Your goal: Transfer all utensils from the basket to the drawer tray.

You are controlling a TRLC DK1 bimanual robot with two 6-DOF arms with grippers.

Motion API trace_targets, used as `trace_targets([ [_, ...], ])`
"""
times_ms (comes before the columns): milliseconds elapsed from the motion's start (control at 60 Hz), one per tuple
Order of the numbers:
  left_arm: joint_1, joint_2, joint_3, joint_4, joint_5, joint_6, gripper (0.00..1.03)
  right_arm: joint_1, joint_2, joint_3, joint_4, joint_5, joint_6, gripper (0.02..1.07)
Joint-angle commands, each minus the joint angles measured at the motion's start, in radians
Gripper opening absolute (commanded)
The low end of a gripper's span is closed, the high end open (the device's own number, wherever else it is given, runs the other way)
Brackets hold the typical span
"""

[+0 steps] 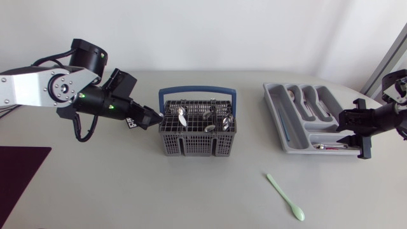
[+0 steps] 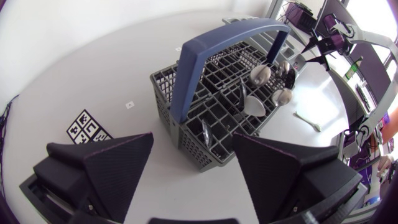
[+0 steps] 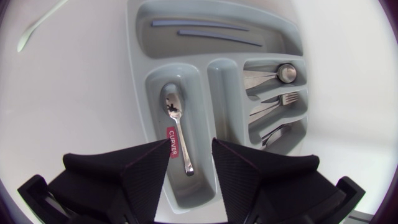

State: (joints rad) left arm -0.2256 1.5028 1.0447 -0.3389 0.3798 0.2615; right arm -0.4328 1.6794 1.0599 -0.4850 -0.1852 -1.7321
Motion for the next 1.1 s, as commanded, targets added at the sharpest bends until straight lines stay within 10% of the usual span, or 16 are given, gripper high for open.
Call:
trace_targets([
  [0, -0.006, 0.033, 0.037, 0.008, 0.013, -0.015, 0.86, 0.022, -0.063, -0.037, -0.041, -0.02, 0.057, 0.68],
  [567, -0.001, 0.105, 0.064, 0.044, 0.105, -0.096, 0.17, 0.247, -0.497, -0.264, -0.037, -0.105, 0.299, 0.78],
  [1083, 0.043, 0.096, 0.106, -0.06, 0.235, -0.12, 0.04, 0.465, -0.613, -0.308, -0.047, -0.023, 0.47, 0.82],
])
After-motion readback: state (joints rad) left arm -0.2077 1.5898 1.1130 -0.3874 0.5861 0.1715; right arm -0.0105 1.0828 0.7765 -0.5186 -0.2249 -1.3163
